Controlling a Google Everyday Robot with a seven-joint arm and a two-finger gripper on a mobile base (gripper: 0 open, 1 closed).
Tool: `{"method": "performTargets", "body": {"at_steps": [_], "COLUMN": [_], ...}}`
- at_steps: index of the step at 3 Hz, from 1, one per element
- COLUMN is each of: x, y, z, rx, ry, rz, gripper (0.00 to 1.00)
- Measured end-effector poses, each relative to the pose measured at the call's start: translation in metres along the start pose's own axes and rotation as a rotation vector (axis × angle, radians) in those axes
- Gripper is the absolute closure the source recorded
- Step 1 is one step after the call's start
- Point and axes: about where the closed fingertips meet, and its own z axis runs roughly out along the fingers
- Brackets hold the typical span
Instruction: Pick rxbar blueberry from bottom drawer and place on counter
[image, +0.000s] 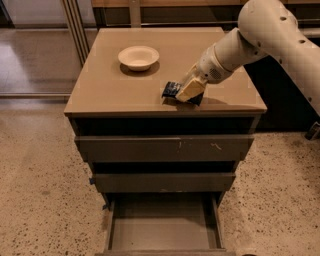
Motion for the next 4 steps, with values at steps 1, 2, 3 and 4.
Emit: {"method": "performTargets", "body": {"at_steps": [1,2,3,4], "x": [0.0077,0.0077,0.0077,0.0077], "y": [-0.0067,-0.0067,-0.0067,-0.0067], "z": [0.0131,0.0131,0.0131,0.0132], "rx": [0.010,0.010,0.010,0.010], "ry": [-0.013,-0.013,-0.013,-0.013], "rz": [0.006,0.006,0.006,0.006], "gripper": [0.98,0.76,0.54,0.30]}}
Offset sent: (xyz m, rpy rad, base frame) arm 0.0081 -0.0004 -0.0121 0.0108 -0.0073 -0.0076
